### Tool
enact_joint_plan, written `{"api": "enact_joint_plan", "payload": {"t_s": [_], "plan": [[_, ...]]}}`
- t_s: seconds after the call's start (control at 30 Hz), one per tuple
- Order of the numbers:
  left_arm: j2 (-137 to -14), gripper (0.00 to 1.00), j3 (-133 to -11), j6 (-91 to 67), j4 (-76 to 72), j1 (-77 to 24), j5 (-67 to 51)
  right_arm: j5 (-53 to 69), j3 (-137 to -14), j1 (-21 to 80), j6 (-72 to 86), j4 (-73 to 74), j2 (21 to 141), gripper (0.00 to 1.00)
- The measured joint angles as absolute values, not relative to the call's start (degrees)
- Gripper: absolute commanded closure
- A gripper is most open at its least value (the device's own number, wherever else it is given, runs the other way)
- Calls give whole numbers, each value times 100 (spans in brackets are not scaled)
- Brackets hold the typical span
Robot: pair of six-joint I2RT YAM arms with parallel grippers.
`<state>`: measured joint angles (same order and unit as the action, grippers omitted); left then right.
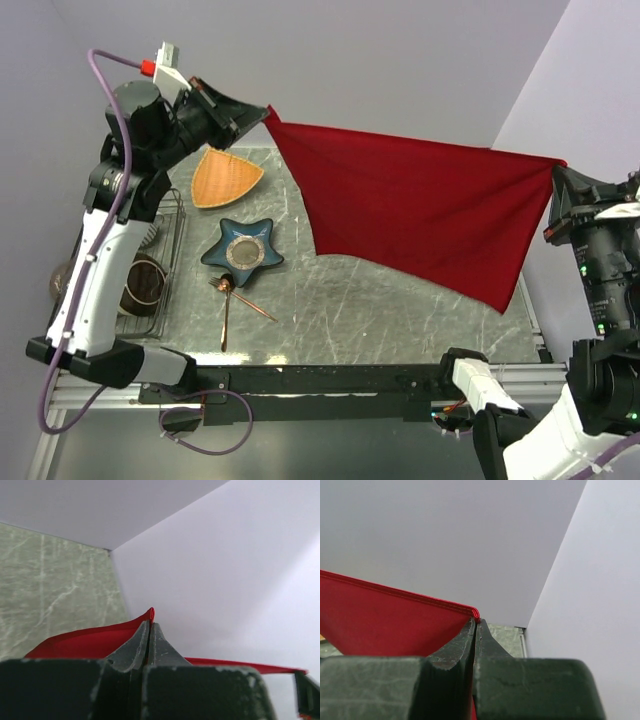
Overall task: Fold the napkin into a case and place the utensils inside
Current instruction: Fold and flatten the napkin at the center of the board.
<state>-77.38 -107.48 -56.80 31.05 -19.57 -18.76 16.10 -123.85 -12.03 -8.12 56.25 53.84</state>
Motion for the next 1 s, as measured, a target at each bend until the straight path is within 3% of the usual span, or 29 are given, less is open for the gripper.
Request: {"api": "enact_joint_plan", "payload": {"t_s": [0.17,0.33,0.67,1.0], "plan": [[-8259,99,-11443,-6217,3194,-1966,-1702,1328,-12280,-1203,-725,5605,5662,100],[-8952,99,-11841,-6580,3225,-2032,-1404,836,-11015,-1203,-795,5205,5894,100],[-10936,99,-11786,-7273,2932,-2279,-519,285,-8064,-1199,-1177,3494,7131,100],[-12479,99,-11203,-7413,1855,-2469,8,67,-7157,-1205,-1621,1900,8134,100]]}}
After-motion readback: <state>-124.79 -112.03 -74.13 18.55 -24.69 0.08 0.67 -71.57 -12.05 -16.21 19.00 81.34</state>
